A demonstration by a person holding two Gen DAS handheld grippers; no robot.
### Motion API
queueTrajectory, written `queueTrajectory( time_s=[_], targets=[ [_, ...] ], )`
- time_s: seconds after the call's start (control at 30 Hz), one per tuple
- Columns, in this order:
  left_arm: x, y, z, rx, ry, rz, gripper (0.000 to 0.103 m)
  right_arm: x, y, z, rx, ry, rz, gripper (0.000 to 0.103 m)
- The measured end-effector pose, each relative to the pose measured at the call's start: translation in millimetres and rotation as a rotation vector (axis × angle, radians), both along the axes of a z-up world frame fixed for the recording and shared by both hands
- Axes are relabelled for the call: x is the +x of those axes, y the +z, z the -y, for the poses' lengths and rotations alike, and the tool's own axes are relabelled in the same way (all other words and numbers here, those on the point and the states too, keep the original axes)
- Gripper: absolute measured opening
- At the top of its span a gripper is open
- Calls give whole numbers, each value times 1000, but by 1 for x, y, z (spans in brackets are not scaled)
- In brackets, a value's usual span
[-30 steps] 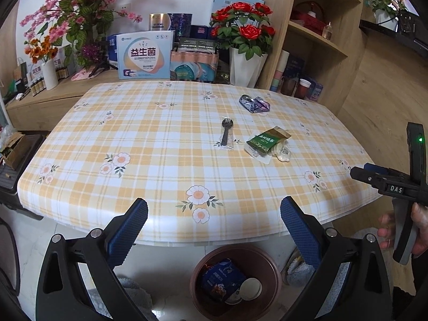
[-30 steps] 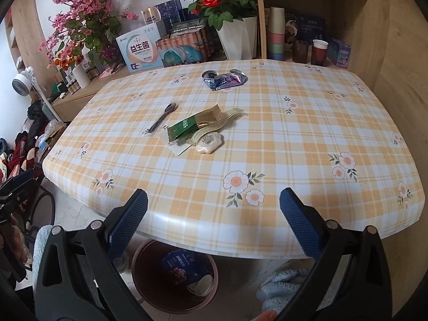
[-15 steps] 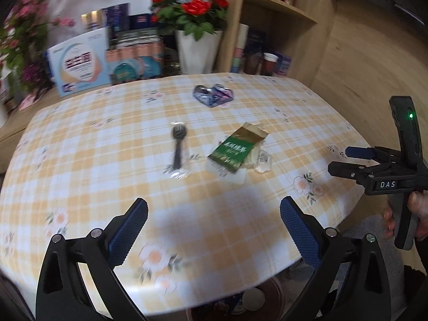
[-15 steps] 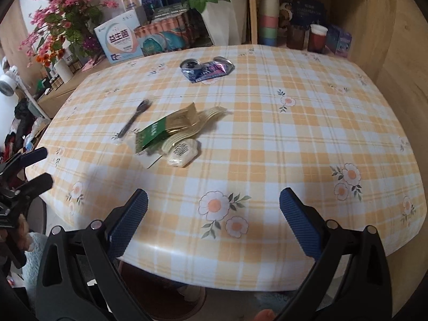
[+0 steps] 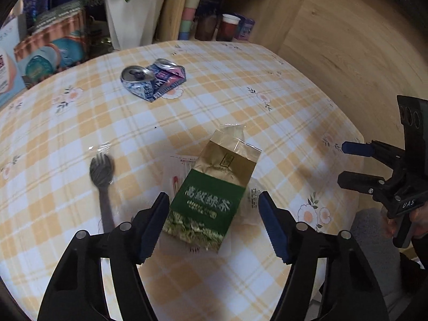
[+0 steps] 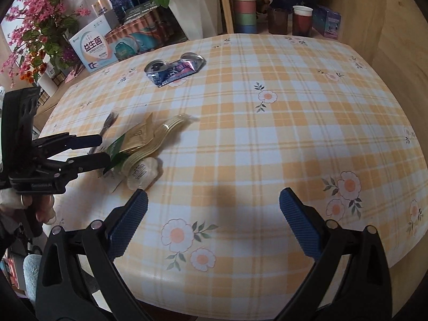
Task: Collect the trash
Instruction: 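Grasp the green tea packet with the left tool while the right tool grasps the cream plastic strip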
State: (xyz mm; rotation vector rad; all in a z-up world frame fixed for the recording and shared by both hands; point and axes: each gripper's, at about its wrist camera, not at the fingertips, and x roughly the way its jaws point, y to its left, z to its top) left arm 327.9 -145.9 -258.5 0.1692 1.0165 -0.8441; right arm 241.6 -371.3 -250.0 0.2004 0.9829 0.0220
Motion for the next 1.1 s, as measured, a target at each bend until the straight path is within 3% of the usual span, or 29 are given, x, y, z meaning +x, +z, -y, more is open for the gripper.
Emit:
queueTrajectory(
  time_s=[0.3, 0.47, 0.5, 0.53, 0.6, 0.8, 0.93, 1.1],
  targets=[
    [15, -19, 18, 36, -62, -35, 66, 9, -5, 8, 20, -14, -11, 97],
    [17, -18, 18, 31, -52, -23, 48, 12, -8, 7, 44, -6, -20, 97],
    [17, -17, 16, 30, -46, -18, 40, 12, -8, 6, 53, -2, -20, 97],
    [17, -14, 12, 20, -33, -7, 28, 13, -9, 5, 63, 5, -20, 97],
    [19, -8, 5, -4, -6, -8, 23, 14, -10, 2, 76, 18, -19, 92],
    [16, 12, -21, -58, 79, 27, 19, 29, -13, -17, 120, 73, -21, 83],
    [7, 29, -52, -121, 194, 42, 18, 47, -17, -32, 150, 104, -25, 80],
    [-14, 34, -97, -196, 347, 23, 18, 72, -26, -49, 170, 108, -41, 67]
  ],
)
